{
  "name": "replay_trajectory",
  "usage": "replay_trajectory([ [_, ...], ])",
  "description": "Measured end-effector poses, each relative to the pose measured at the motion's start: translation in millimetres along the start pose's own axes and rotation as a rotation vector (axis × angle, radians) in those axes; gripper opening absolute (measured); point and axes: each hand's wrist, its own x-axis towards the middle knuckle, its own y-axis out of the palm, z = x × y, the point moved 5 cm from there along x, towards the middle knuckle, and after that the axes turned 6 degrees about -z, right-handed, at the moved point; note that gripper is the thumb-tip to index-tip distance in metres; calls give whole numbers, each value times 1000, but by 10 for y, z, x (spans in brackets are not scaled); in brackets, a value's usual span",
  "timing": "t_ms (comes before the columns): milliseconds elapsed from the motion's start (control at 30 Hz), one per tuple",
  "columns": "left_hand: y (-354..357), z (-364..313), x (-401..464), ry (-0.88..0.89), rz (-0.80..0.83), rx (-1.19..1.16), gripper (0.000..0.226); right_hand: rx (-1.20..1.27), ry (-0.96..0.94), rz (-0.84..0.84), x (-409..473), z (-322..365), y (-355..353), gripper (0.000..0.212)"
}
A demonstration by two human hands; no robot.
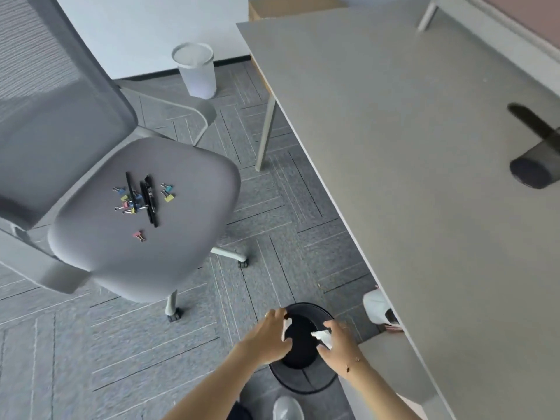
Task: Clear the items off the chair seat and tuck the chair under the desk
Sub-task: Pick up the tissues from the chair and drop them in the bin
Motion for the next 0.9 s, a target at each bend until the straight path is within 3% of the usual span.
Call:
replay_trajectory([
  [100, 226, -113, 12, -29, 27, -29, 79, 9, 3, 10, -70, -118, -12, 48],
  [433, -21, -94, 68, -119, -191, -19, 46, -33, -57, 30, -21, -61, -189, 37],
  [900, -1605, 1041, -305, -223, -577, -29, 43, -129, -319, 35, 369, 1814, -271, 38],
])
